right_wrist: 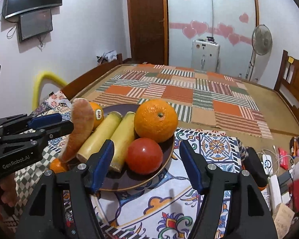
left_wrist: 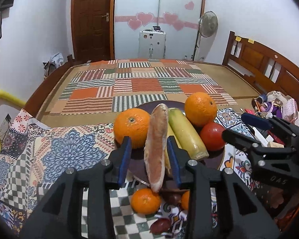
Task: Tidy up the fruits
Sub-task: 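Lower the pomelo segment and tomato onto the purple plate and open both grippers, then grasp a small mandarin with the right gripper while the left gripper grasps another mandarin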
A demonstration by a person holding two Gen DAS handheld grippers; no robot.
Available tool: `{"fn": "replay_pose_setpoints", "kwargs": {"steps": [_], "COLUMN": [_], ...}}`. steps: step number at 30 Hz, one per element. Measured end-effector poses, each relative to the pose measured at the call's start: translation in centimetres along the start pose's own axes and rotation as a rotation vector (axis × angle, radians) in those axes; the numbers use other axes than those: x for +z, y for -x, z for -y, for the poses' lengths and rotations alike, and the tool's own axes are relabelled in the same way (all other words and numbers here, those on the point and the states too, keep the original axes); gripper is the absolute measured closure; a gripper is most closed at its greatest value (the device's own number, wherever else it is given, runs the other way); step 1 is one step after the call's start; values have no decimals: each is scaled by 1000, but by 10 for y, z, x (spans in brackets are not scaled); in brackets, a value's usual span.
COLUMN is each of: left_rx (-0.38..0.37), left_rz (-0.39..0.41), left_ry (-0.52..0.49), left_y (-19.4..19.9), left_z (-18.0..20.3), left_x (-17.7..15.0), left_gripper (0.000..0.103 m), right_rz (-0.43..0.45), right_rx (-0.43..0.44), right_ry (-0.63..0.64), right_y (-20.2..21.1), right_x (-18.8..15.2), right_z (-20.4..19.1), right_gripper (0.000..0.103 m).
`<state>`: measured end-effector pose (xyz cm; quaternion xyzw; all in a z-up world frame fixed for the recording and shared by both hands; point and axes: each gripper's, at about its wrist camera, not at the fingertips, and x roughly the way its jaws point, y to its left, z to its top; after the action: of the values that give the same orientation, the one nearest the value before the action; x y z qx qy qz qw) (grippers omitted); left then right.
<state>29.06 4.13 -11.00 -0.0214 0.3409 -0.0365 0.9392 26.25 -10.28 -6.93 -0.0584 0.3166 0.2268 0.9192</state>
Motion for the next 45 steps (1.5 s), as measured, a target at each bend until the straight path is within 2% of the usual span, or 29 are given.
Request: {"fn": "replay_pose_setpoints", "kwargs": {"steps": [4,8,15,27,29,35,39,45], "left_rx": [-6,3,7,-15,-19,-14,-27,-46], "left_rz": [19,53,43,-42,-57,-79,-85,-101], "left_ry": [4,-4,-41,-34,-23,-20,-12,-26], "left_y": [18,38,61,54,52,44,41,31], "left_z": [-7,-12,-18,-27,-28,-34,-33,-26], "left_x": [-7,-14,-34,-67,-70,-77,-78,-77], "left_gripper": [61,46,36,35,35,35,35,36], "right_rz": [23,39,26,-127,-144,-195,-231,-202], "right_rx": [12,43,83,156,165,198,212,212], "right_ry": [7,11,30,63,67,74,74,65], "right_y": [13,25,28,-8,-12,-24,-31,-21], "right_x": [-2,-5,-17,-46,-47,-43,-44,-47], "right_z": [-5,-13,-26,-50,-53,-56,-57,-54], "right_gripper": [38,38,38,38,40,54,72,74]}}
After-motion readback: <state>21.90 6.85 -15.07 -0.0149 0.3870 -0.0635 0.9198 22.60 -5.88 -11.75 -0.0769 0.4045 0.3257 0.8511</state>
